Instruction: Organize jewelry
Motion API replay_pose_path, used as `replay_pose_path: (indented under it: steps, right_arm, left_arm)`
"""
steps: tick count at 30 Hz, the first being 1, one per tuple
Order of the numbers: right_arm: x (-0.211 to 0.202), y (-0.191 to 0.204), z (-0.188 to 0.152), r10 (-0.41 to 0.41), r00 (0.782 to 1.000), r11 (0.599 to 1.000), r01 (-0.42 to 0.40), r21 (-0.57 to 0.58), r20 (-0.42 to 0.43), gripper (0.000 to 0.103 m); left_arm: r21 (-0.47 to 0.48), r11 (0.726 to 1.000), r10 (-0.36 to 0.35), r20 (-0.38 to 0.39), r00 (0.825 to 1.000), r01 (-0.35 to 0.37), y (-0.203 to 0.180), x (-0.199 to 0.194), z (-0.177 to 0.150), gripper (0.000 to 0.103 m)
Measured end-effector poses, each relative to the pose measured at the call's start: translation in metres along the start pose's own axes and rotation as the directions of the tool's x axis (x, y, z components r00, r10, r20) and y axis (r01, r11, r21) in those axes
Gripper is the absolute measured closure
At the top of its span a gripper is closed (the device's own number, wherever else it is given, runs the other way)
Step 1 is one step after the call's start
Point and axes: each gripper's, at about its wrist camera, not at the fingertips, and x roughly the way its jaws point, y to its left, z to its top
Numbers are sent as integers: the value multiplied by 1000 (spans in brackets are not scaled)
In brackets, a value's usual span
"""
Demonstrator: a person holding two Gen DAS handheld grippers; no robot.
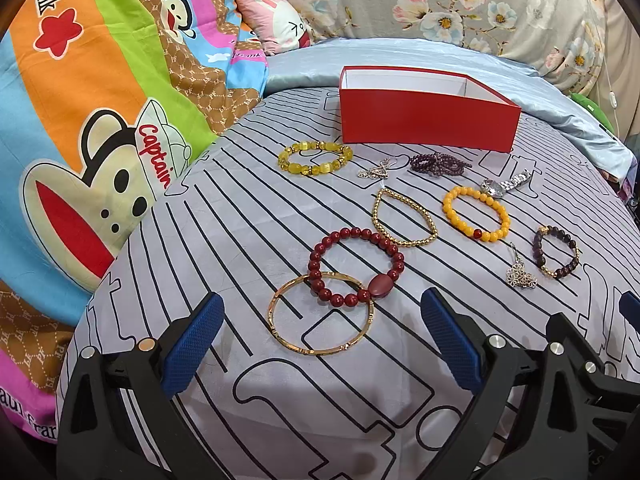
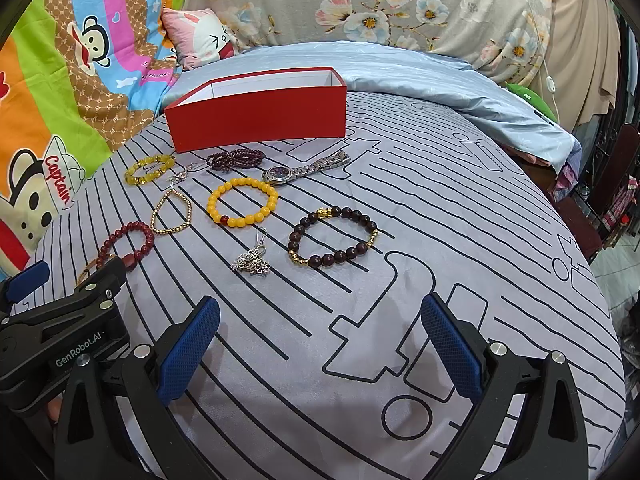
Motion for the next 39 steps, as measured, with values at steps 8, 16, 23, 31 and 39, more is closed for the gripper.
replay_pose_path:
  steps: [8,16,23,31,39]
  right_arm:
    - [0,0,0,0,1000,1000,0,0,0,5]
    - [0,0,0,-1,1000,1000,1,0,0,5]
    - [0,1,0,-1,1000,1000,1,0,0,5]
    - [0,-3,1,9,1000,1000,-9,9,8,5]
    - [3,-19,8,16,999,999,-15,31,-28,5]
  left_arm:
    - [0,1000,-1,0,1000,1,0,0,0,7]
    - [-1,1000,-1,1,1000,1,1,0,0,7]
    - [-1,1000,-2,0,1000,2,1,0,0,7]
    - [-25,999,-22,9,1000,22,9,-2,0,6]
    - [-110,994,-27,-18,999,25,41,-2,1,6]
